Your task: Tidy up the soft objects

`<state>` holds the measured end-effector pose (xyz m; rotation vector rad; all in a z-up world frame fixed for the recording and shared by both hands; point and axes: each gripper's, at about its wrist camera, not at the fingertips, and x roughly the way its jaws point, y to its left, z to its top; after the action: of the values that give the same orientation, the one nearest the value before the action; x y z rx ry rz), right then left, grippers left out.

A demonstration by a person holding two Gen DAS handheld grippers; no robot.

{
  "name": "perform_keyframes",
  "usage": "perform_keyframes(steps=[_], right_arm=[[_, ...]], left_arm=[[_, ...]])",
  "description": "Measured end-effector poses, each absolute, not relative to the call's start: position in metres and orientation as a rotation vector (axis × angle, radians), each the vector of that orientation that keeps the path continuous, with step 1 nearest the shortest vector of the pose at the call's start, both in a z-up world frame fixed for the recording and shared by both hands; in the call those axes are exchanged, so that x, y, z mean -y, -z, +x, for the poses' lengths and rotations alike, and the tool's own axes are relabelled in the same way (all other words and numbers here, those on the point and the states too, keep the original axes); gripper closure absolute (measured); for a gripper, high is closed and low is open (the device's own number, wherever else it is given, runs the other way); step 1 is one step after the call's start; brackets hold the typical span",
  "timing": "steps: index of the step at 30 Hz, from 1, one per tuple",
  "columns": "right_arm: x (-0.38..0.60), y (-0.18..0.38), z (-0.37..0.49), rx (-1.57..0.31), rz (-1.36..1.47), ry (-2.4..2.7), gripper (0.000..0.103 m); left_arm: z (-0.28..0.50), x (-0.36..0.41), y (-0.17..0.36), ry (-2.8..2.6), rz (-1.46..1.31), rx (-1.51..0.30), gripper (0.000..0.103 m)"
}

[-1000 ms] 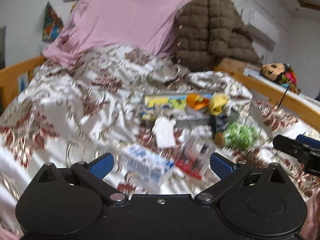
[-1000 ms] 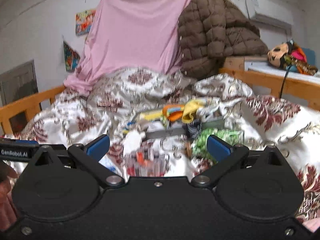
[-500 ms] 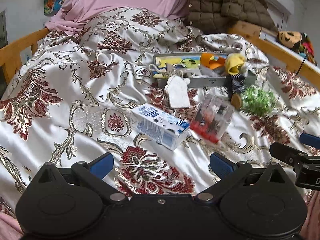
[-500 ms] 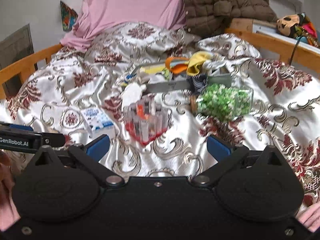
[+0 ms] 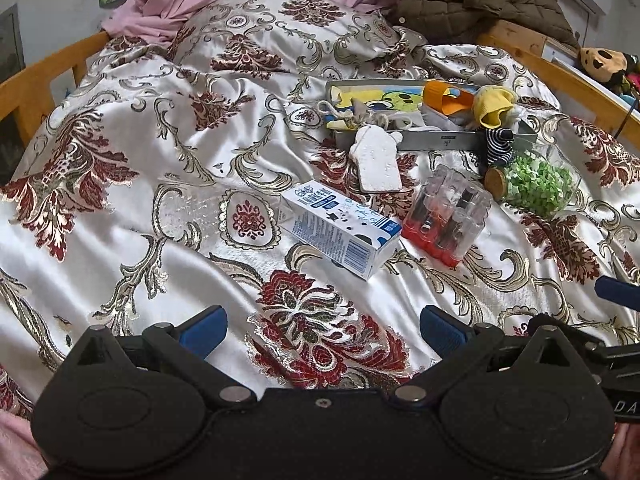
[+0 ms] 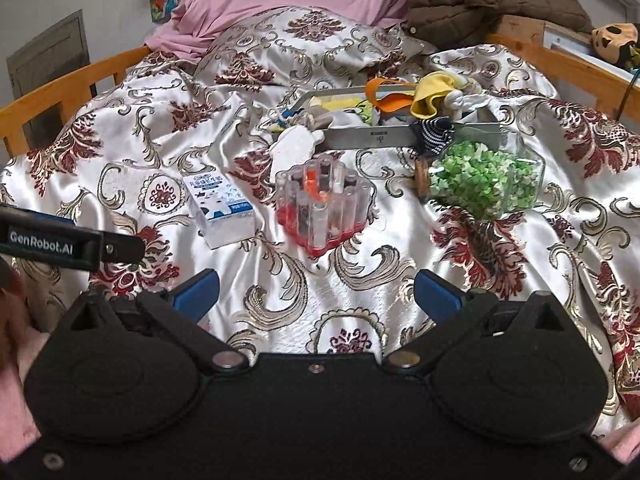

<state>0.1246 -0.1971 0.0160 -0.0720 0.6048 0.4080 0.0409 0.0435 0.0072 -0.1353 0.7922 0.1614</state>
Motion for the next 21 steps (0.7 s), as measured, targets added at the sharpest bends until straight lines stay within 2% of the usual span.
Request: perform_keyframes(steps=[21], right_arm=[[0.185,-0.008,0.144,-0.609,-0.051,-0.503,0.001]], left_arm=[[0.052,-0.074,-0.009,-0.22,-0.262,-0.796,0.001]])
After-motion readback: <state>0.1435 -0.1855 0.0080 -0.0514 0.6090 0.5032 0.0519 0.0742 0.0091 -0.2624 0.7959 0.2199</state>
